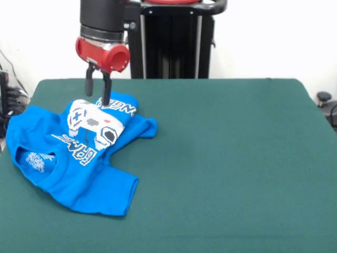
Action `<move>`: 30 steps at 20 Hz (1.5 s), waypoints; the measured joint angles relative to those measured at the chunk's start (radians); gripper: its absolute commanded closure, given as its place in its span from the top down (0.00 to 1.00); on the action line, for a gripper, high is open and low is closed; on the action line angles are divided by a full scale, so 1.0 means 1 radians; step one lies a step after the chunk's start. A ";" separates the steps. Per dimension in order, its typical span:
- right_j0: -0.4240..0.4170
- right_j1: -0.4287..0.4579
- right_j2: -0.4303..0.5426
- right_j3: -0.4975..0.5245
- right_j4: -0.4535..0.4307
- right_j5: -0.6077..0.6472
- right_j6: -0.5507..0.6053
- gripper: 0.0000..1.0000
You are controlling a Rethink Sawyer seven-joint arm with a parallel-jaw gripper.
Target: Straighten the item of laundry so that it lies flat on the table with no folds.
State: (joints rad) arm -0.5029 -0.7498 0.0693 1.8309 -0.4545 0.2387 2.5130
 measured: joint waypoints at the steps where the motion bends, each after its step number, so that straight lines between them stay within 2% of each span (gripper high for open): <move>1: 0.001 0.013 0.000 0.008 0.004 -0.006 0.000 1.00; 12: 0.052 0.105 0.003 0.015 0.041 -0.030 0.000 1.00; 20: 0.120 0.170 -0.002 0.015 0.078 -0.084 0.000 1.00; 30: 0.208 0.256 -0.067 0.012 0.102 -0.139 0.000 1.00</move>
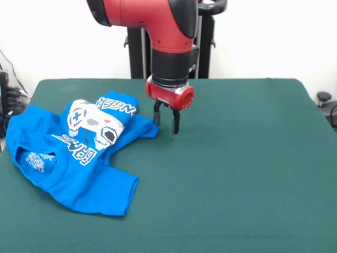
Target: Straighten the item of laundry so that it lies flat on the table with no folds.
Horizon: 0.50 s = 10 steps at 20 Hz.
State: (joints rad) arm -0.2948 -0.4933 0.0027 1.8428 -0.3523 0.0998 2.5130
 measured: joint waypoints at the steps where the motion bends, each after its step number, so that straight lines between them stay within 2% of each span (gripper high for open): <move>1: 0.008 0.005 -0.010 0.000 0.002 -0.001 0.000 1.00; 10: 0.043 0.009 -0.072 0.000 0.030 -0.002 0.000 1.00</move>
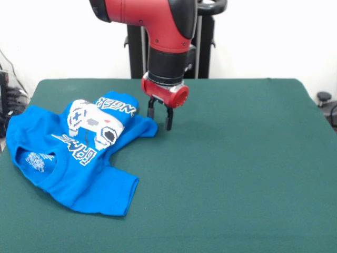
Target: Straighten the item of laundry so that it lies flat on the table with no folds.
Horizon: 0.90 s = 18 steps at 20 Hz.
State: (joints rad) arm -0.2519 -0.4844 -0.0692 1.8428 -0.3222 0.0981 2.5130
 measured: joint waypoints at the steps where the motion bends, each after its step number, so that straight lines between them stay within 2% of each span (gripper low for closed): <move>1: 0.000 -0.002 -0.001 0.000 0.000 0.000 0.000 1.00; 14: -0.007 -0.094 -0.002 0.000 0.009 0.000 0.000 1.00; 18: -0.008 -0.097 -0.002 0.000 0.012 0.000 0.000 1.00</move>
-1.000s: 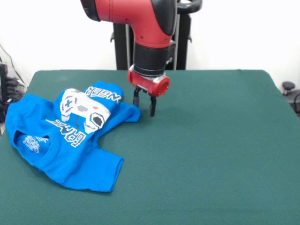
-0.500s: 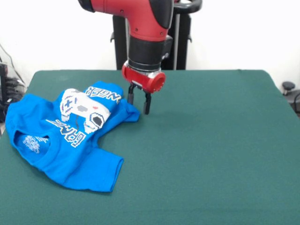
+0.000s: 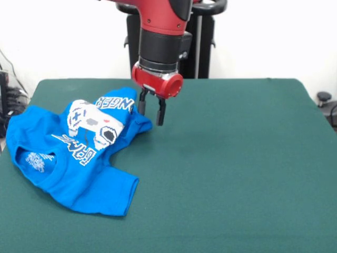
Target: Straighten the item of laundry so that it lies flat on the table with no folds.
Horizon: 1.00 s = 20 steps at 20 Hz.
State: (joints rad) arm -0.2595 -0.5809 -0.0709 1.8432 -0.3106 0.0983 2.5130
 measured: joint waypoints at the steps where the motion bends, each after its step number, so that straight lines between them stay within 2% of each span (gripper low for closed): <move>1: 0.000 0.000 0.000 0.000 0.000 0.000 0.000 1.00; 14: -0.005 0.005 0.000 0.000 0.001 0.000 0.000 1.00; 20: -0.014 -0.051 0.005 0.007 0.020 0.010 0.000 1.00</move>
State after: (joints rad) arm -0.2738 -0.6323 -0.0660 1.8500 -0.2909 0.1086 2.5130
